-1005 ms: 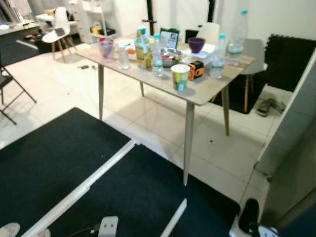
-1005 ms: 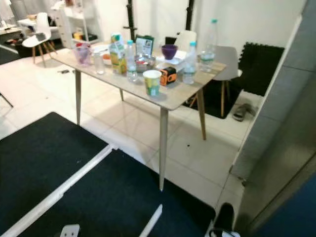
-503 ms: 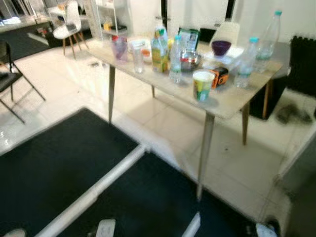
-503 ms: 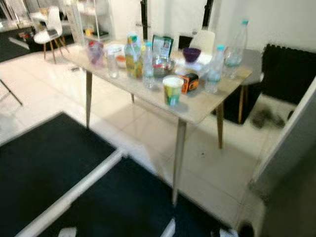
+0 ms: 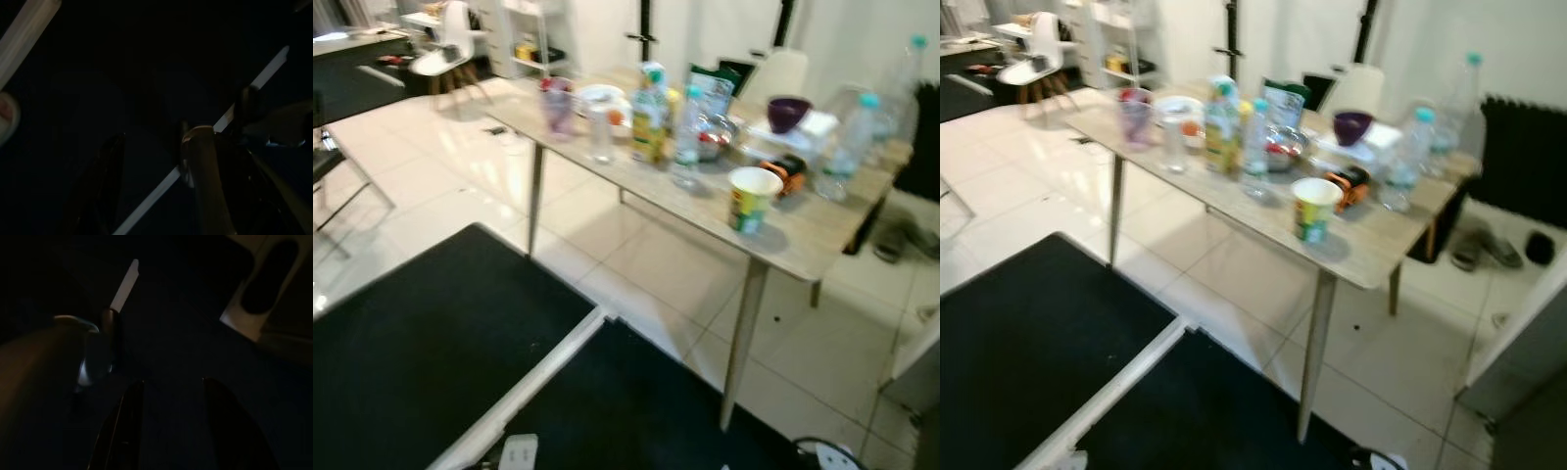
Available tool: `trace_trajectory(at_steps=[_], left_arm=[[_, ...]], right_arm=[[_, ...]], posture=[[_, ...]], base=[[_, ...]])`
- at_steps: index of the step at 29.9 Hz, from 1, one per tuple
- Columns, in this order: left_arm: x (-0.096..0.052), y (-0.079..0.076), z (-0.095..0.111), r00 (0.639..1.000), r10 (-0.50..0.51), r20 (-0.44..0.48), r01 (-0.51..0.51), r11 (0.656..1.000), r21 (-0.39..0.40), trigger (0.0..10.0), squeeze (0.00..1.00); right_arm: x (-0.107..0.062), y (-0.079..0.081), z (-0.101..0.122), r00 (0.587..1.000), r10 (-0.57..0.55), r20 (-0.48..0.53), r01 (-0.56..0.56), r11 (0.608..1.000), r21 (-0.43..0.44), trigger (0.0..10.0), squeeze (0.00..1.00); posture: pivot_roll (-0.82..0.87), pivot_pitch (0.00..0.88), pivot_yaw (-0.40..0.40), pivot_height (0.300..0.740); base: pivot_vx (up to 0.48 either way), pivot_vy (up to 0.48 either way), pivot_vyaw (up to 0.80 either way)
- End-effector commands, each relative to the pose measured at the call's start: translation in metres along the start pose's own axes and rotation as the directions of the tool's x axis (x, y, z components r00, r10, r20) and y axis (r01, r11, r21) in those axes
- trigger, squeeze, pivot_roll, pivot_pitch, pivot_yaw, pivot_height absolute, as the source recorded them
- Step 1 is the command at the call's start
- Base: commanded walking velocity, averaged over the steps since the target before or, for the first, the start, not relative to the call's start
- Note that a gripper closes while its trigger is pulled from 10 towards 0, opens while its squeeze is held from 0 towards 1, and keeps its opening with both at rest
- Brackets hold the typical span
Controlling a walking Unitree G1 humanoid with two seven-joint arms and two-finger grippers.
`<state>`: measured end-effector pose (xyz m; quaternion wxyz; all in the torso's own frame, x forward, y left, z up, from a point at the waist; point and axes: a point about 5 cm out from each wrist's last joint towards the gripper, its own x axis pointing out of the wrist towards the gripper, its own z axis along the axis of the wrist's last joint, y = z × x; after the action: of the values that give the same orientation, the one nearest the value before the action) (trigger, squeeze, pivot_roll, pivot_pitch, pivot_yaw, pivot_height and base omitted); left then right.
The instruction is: Restocking fridge
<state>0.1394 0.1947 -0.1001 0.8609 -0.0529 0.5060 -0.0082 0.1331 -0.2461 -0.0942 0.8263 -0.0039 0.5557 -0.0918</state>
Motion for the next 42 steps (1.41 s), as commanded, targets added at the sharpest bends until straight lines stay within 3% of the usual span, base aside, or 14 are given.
trace_trajectory(at_steps=[1,6,24,34,42], left_arm=[[-0.0007,0.0001,-0.0041,1.000,0.000,-0.011,0.000,1.000,0.007,10.0,0.00],[-0.0009,-0.0002,-0.0056,1.000,0.002,-0.015,-0.002,1.000,0.005,10.0,0.00],[-0.0014,0.0003,-0.0096,0.999,0.011,-0.034,-0.010,1.000,0.015,10.0,0.00],[-0.0018,0.0023,-0.0086,0.999,0.016,-0.029,-0.015,1.000,0.023,10.0,0.00],[-0.0019,0.0039,-0.0073,0.999,0.029,-0.017,-0.029,1.000,0.010,10.0,0.00]], right_arm=[[-0.0001,-0.0018,0.0015,1.000,-0.009,-0.002,0.009,1.000,-0.002,10.0,0.00],[-0.0001,-0.0020,0.0001,1.000,-0.010,-0.007,0.010,1.000,-0.003,10.0,0.00],[-0.0004,-0.0036,-0.0017,1.000,-0.015,-0.004,0.015,1.000,-0.003,10.0,0.00],[-0.0004,-0.0039,0.0000,1.000,-0.015,0.003,0.015,1.000,-0.009,10.0,0.00],[0.0000,-0.0004,0.0014,1.000,-0.005,0.004,0.005,1.000,-0.012,10.0,0.00]], posture=[[-0.02,0.000,0.015,0.740],[-0.02,0.000,0.015,0.740],[-0.02,0.000,0.011,0.740],[-0.02,0.000,0.011,0.740],[-0.02,0.000,0.013,0.740]], base=[[0.364,0.000,-0.76],[0.342,0.000,-0.76],[0.000,0.000,-0.76],[0.000,-0.405,0.00],[0.000,0.000,0.00]])
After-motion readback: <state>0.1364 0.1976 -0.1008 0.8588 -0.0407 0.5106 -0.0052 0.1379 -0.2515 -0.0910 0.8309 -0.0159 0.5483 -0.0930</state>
